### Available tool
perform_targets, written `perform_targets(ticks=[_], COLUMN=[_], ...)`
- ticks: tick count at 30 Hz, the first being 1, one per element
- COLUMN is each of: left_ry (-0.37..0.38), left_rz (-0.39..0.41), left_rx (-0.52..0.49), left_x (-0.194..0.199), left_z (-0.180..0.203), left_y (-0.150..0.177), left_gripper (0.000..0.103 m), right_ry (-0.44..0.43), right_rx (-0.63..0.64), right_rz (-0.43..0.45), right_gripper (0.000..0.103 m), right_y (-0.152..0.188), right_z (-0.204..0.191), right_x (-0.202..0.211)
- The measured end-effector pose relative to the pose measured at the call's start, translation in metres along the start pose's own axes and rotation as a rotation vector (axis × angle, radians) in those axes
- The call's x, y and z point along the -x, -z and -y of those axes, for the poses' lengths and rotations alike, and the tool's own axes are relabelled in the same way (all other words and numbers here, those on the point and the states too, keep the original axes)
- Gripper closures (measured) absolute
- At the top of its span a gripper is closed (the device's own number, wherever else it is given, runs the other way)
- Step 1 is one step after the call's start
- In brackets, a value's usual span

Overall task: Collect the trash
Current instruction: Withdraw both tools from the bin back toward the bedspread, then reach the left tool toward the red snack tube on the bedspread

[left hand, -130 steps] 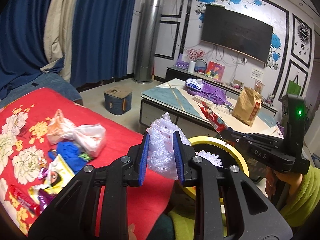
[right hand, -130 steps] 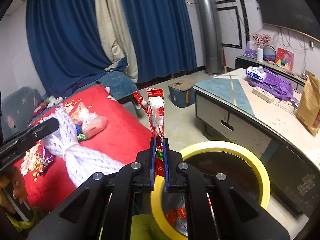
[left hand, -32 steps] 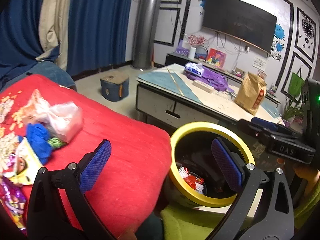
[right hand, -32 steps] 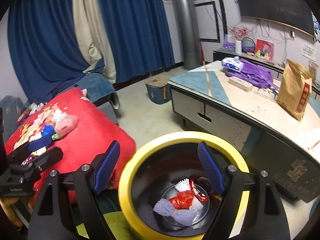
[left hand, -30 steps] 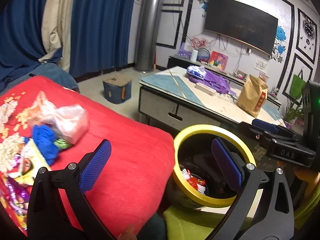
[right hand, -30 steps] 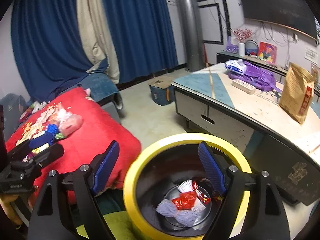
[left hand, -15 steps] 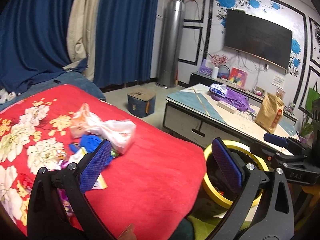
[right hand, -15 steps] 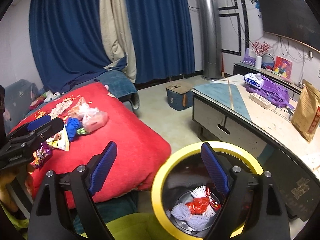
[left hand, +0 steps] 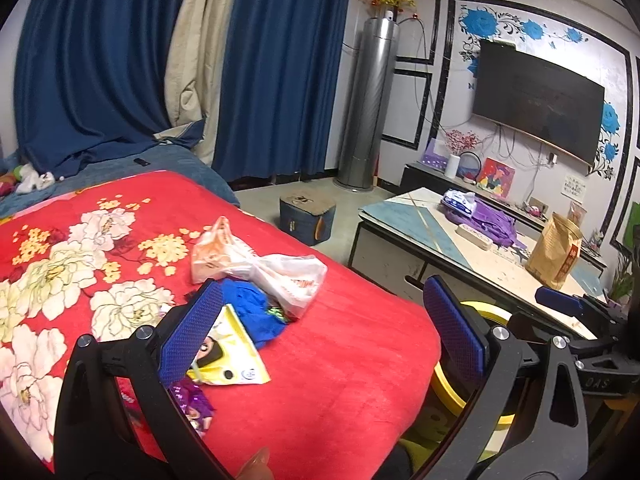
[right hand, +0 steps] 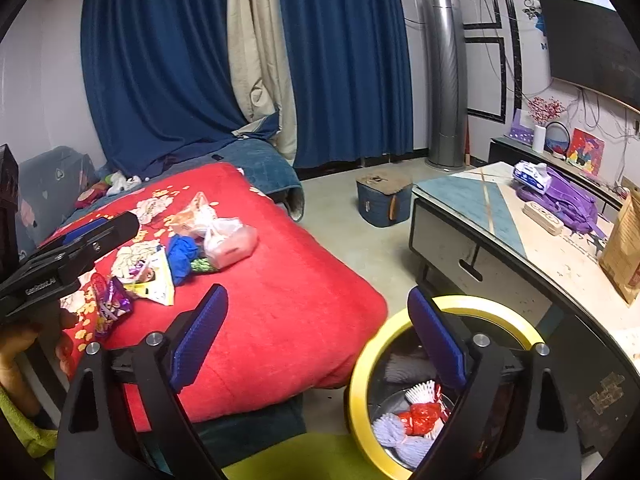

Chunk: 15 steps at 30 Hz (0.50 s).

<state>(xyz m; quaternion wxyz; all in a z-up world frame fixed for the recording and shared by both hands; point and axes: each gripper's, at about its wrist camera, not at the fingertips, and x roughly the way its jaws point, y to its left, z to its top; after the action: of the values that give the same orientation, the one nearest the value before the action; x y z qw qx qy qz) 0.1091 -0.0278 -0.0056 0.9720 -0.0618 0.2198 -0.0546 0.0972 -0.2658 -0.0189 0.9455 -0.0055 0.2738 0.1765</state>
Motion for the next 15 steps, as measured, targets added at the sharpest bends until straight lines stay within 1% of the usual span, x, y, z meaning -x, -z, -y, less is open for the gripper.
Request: perform_targets(ticks=[9, 15], left_ry=[-0.057, -0.104], left_rz=[0.014, 0.018], left_rx=[0.040, 0.092], left_x=[0.010, 0.016], left_z=[-0.027, -0.052], left_y=[-0.003, -0.004], left_gripper=[0.011, 0.011], right_ry=[-0.055, -0.097], right_rx=[0.019, 0.044], right_rz=[-0.010, -0.018], right_gripper=[0.013, 0.013], right_y=[-0.007, -0.012], right_z=[-0.030, -0.053], right_x=[-0.009, -0.017])
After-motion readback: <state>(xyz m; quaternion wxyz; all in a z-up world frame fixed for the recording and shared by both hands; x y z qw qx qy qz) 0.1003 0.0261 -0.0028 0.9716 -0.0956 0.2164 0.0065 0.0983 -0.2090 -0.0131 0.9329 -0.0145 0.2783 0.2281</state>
